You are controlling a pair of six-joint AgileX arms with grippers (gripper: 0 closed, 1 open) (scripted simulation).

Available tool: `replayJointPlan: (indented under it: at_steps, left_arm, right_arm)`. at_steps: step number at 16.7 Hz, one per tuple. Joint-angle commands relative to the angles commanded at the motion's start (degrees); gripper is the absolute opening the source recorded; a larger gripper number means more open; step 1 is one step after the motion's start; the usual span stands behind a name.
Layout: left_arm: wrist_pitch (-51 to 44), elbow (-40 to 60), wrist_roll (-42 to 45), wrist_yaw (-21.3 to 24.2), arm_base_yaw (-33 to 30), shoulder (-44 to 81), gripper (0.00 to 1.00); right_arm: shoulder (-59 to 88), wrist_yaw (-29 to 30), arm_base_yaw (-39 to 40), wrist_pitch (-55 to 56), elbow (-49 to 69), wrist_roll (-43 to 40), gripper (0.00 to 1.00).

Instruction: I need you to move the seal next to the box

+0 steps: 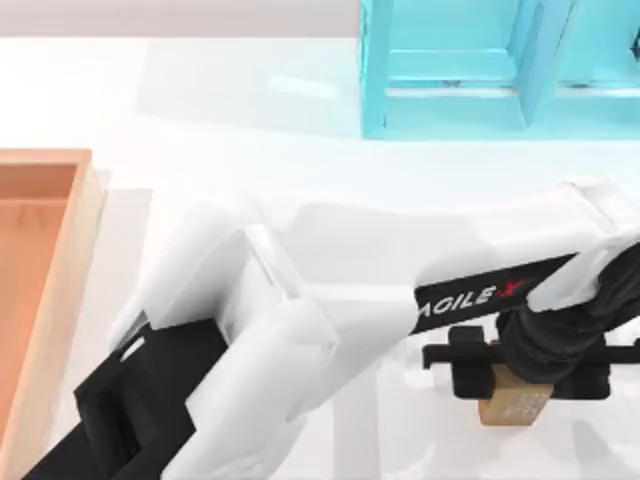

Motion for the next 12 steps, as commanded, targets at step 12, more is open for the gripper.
replayJointPlan:
  at_steps: [12]
  left_arm:
    - [-10.93, 10.38, 0.03, -0.01, -0.25, -0.48, 0.0]
  right_arm:
    - [0.0, 0.0, 0.0, 0.0, 0.0, 0.0, 1.0]
